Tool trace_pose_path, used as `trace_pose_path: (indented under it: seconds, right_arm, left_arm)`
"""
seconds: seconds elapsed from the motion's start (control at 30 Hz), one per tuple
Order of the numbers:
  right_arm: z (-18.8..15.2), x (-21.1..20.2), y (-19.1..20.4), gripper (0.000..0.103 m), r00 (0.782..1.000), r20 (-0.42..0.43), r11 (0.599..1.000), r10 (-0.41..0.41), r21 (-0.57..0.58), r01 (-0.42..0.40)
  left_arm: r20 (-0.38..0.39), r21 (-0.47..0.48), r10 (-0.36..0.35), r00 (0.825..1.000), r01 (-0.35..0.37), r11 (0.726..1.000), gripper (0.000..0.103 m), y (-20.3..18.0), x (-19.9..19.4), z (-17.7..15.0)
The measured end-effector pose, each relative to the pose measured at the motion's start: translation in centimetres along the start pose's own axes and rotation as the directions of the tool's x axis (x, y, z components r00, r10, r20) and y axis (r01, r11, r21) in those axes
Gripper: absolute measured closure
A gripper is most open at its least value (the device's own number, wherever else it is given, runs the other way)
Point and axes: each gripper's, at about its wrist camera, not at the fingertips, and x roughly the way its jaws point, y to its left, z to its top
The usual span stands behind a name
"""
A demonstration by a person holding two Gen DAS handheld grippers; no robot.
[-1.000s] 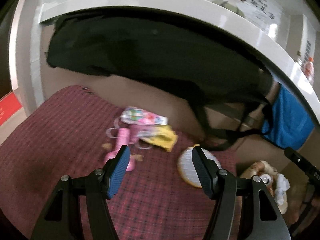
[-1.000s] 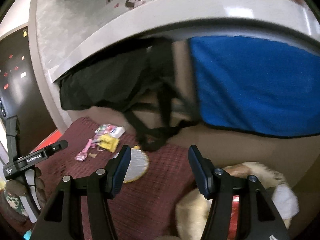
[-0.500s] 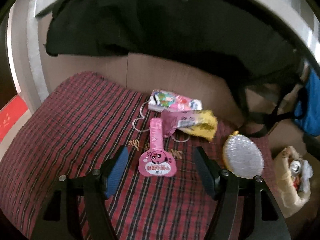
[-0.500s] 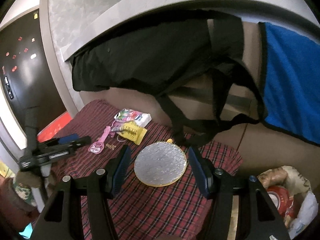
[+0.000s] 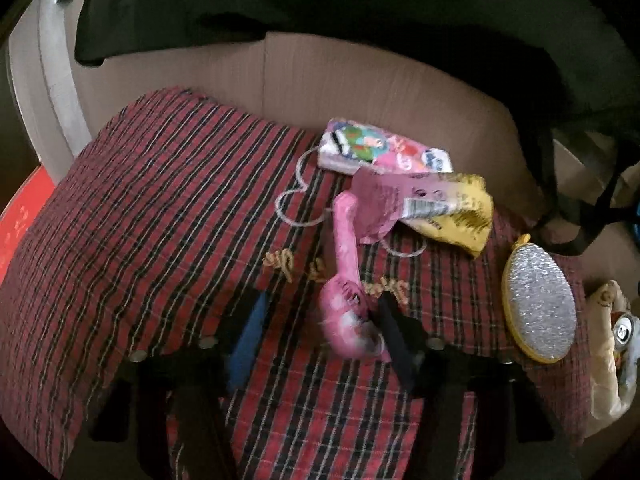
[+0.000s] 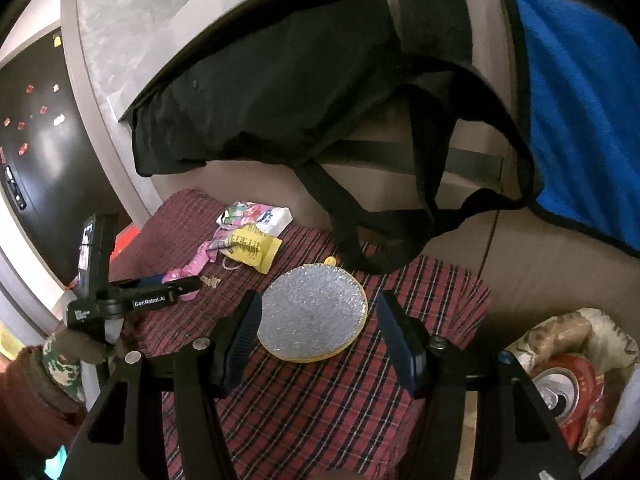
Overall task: Collect trash
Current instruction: 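Grasp the pink toy with the left gripper while the right gripper grasps the tissue pack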
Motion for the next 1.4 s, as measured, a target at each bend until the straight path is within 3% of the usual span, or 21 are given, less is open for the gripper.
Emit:
trace_pose_path:
  seconds: [0.07, 0.13, 0.4, 0.57, 0.8, 0.9, 1.07, 1.17, 1.3, 1.4]
  right_arm:
    - [0.0, 0.4, 0.4, 0.046, 1.000, -0.006, 1.000, 0.001, -0.008, -0.001]
    - [0.1, 0.7, 1.0, 0.046, 1.000, -0.006, 1.000, 0.001, -0.021, -0.001]
    - [2.1, 3.8, 5.0, 0.046, 0.997, -0.040, 0.992, 0.059, -0.107, -0.063]
    - [4.2, 7.7, 8.3, 0.046, 0.994, -0.070, 0.978, 0.082, -0.188, -0.094]
    - [6.5, 15.9, 13.3, 0.046, 0.987, -0.158, 0.901, 0.039, -0.421, -0.103]
    - [6.5, 18.7, 13.4, 0.047, 0.965, -0.258, 0.909, 0.038, -0.393, -0.141]
    - [6.0, 19.6, 12.6, 0.048, 0.956, -0.291, 0.936, 0.028, -0.327, -0.127]
    - [5.4, 18.9, 12.1, 0.055, 0.948, -0.314, 0.946, 0.052, -0.289, -0.148]
    - [4.7, 16.0, 12.0, 0.082, 0.951, -0.303, 0.946, 0.060, -0.287, -0.151]
    - [4.6, 13.5, 11.4, 0.091, 0.955, -0.282, 0.958, 0.093, -0.235, -0.163]
  left_arm:
    - [0.001, -0.011, 0.007, 1.000, -0.007, 1.000, 0.084, 0.4, -0.2, 0.0]
    - [0.026, -0.042, -0.006, 1.000, 0.007, 0.999, 0.088, 1.1, -1.2, -0.1]
    - [0.166, -0.120, -0.037, 0.985, 0.058, 0.991, 0.088, 5.6, -7.4, -1.0]
    - [0.165, -0.130, -0.069, 0.984, 0.092, 0.987, 0.088, 8.1, -9.1, -2.3]
    - [0.151, -0.140, -0.075, 0.986, 0.096, 0.985, 0.088, 10.3, -10.9, -4.9]
    - [0.141, -0.146, -0.085, 0.986, 0.105, 0.984, 0.088, 11.0, -11.1, -5.6]
    - [0.133, -0.160, -0.111, 0.985, 0.132, 0.978, 0.088, 11.7, -11.2, -6.3]
    - [0.138, -0.153, -0.121, 0.983, 0.142, 0.978, 0.088, 11.4, -11.4, -6.4]
    - [0.157, -0.133, -0.131, 0.979, 0.153, 0.979, 0.088, 10.1, -11.8, -6.2]
    - [0.174, -0.108, -0.137, 0.975, 0.157, 0.982, 0.088, 8.9, -12.4, -5.9]
